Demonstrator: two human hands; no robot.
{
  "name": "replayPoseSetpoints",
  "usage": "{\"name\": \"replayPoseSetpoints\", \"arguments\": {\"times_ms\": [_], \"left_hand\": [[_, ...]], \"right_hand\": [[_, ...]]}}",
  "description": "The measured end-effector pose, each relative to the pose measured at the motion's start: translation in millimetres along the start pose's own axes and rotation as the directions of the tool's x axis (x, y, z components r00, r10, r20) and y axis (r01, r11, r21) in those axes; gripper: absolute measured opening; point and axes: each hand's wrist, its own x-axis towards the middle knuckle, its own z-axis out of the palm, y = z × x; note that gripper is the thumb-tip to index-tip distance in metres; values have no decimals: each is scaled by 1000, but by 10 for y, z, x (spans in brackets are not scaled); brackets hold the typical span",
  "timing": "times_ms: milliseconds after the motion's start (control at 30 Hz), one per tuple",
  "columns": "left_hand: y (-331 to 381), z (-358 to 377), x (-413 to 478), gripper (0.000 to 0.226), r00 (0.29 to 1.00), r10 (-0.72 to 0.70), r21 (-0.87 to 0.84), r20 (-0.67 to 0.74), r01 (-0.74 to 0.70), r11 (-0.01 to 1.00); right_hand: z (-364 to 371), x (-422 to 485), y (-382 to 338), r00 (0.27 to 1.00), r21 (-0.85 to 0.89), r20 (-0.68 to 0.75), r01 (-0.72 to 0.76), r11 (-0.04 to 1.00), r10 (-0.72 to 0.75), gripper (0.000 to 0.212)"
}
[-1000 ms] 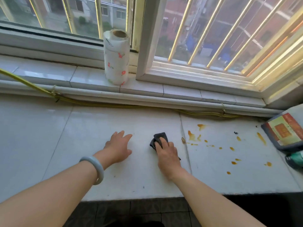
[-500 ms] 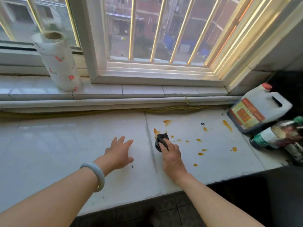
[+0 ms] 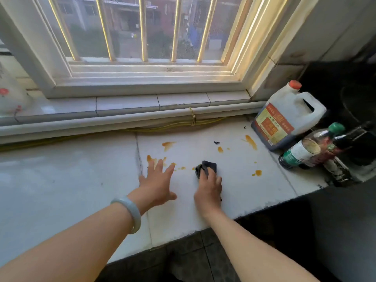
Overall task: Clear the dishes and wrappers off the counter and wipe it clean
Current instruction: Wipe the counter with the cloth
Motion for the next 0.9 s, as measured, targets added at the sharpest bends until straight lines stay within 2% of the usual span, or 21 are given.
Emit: {"name": "replayPoseSetpoints", "arguments": {"times_ms": [100, 167, 267, 333, 433, 567, 633, 733, 900], "left_hand": [[54, 20, 43, 102, 1000, 1, 52, 4, -2, 999], [96, 25, 59, 104, 1000, 2, 81, 14, -3, 997], [206, 5, 91, 104, 1000, 13, 109, 28, -16, 994], [306, -13, 123, 103, 999, 32, 113, 24, -34, 993], [517, -13, 188, 102, 997, 67, 101, 39, -71, 992], [776, 15, 293, 103, 992, 106, 102, 65, -113, 988], [837, 29, 352, 104, 991, 107, 115, 75, -115, 987], [876, 3, 450, 107, 993, 84, 130, 78, -93, 987], [932, -97, 613, 114, 997, 53, 146, 55, -61, 987]], "right_hand": [[97, 17, -313, 991, 46, 74, 110, 993, -113, 66], [92, 76, -307, 984, 155, 93, 135, 979, -150, 66], [-53, 209, 27, 987, 279, -11, 157, 947, -161, 55], [-181, 332, 406, 992, 264, -93, 109, 958, -88, 53], [-464, 529, 991, 989, 209, -134, -40, 977, 70, 50], [-702, 690, 1559, 948, 80, -56, -307, 948, 312, 52], [-667, 696, 1615, 933, 12, -15, -361, 933, 361, 47], [-565, 695, 1454, 950, -61, -33, -313, 948, 311, 45], [-357, 623, 987, 996, -45, 18, -81, 996, 82, 52]]}}
